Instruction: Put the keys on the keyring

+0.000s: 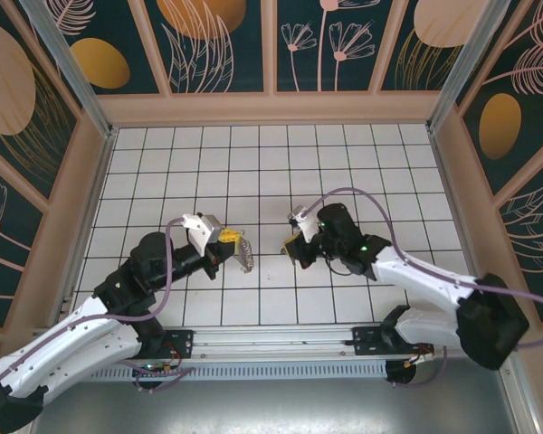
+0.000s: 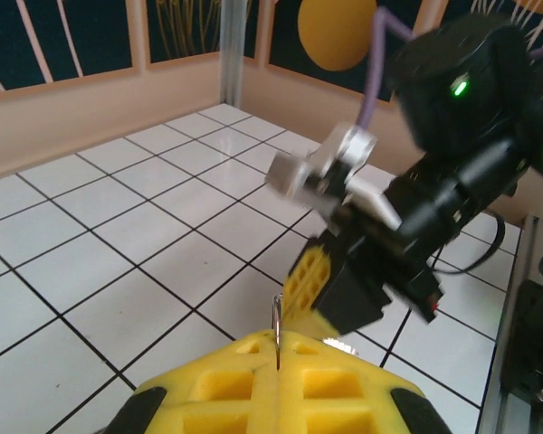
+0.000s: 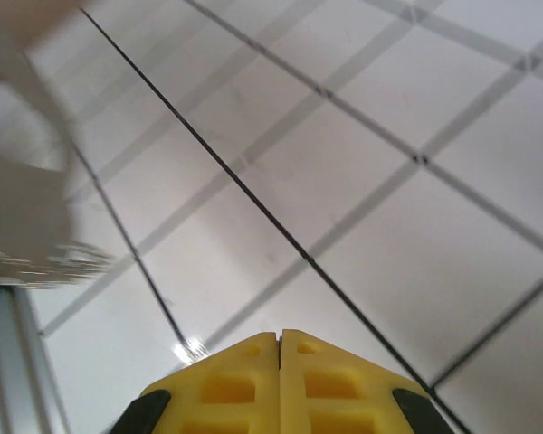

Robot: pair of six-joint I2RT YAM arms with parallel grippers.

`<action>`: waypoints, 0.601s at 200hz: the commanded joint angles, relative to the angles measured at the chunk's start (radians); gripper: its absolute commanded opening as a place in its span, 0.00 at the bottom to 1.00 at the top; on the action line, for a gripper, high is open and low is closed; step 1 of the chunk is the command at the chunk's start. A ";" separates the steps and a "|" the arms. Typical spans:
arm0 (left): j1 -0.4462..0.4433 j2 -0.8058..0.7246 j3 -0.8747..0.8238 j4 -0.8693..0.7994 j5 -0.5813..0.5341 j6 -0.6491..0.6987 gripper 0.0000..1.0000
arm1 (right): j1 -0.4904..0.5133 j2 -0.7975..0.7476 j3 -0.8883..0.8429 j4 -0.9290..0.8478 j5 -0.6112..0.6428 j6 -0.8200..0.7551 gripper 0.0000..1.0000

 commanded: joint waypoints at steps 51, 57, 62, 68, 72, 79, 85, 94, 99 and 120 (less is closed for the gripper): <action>0.002 -0.055 -0.010 -0.005 -0.063 -0.030 0.00 | 0.000 0.236 0.055 0.007 0.113 0.049 0.07; 0.002 -0.058 -0.010 -0.003 -0.063 -0.028 0.00 | -0.003 0.254 0.063 0.009 0.115 0.044 0.08; 0.002 -0.059 -0.010 -0.003 -0.064 -0.028 0.00 | -0.006 0.270 0.070 0.009 0.117 0.041 0.09; 0.001 -0.060 -0.009 -0.002 -0.063 -0.027 0.00 | -0.008 0.285 0.079 0.008 0.121 0.039 0.11; 0.002 -0.059 -0.009 -0.003 -0.061 -0.027 0.00 | -0.009 0.291 0.084 0.006 0.123 0.036 0.12; 0.002 -0.060 -0.009 -0.004 -0.060 -0.027 0.00 | -0.010 0.302 0.091 0.006 0.128 0.034 0.14; 0.001 -0.059 -0.009 -0.004 -0.058 -0.026 0.00 | -0.010 0.307 0.094 0.006 0.132 0.034 0.16; 0.001 -0.058 -0.008 -0.005 -0.056 -0.028 0.00 | -0.012 0.305 0.095 0.009 0.137 0.035 0.20; 0.002 -0.059 -0.008 -0.005 -0.055 -0.028 0.00 | -0.015 0.304 0.095 0.009 0.137 0.035 0.22; 0.001 -0.059 -0.009 0.000 -0.054 -0.027 0.00 | -0.023 0.290 0.094 0.007 0.140 0.038 0.34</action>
